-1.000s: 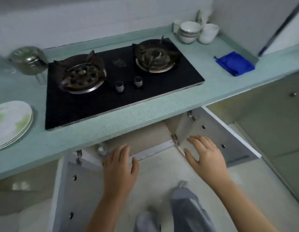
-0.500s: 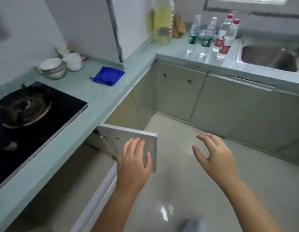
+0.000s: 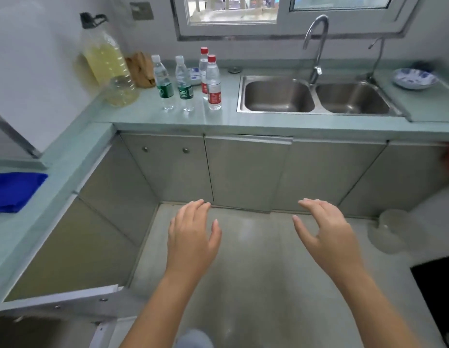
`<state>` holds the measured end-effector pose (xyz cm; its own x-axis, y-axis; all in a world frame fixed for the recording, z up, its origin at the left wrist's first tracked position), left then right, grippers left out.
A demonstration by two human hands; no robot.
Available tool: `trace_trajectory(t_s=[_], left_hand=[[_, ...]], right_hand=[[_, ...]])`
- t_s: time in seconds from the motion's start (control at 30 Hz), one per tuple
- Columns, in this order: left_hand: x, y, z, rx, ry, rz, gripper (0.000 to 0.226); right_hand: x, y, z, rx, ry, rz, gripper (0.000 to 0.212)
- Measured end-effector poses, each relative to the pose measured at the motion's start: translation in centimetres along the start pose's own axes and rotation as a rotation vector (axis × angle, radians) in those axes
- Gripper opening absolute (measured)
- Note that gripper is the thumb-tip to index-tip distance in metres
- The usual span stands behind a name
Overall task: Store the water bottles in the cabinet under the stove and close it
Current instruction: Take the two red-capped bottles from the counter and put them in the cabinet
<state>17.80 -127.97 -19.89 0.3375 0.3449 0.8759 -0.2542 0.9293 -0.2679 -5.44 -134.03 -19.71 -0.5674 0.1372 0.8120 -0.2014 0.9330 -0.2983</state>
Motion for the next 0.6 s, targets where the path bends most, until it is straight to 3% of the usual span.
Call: trace_trajectory(t_s=[0.23, 0.6], left_hand=[[-3.3, -10.2, -4.2, 0.053, 0.067, -0.002, 0.044], [-4.4, -30.2, -15.9, 0.108, 0.190, -0.021, 0.048]], right_hand=[[-5.0, -9.9, -0.2, 0.007, 0.026, -0.031, 0.033], [-15.1, -31.1, -8.4, -0.004, -0.003, -0.069, 0.032]])
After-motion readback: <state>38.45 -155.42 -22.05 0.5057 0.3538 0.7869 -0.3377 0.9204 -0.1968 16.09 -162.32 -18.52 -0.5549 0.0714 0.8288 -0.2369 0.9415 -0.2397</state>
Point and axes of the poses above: each hand's wrist, its own y-axis away from the middle knuckle, its own x-axis out of the back of the hand, z = x × y, the point moved 5 cm from there along -y, towards the middle knuckle, and after that the axes turned 4 degrees about -z, right-handed, at the moved point
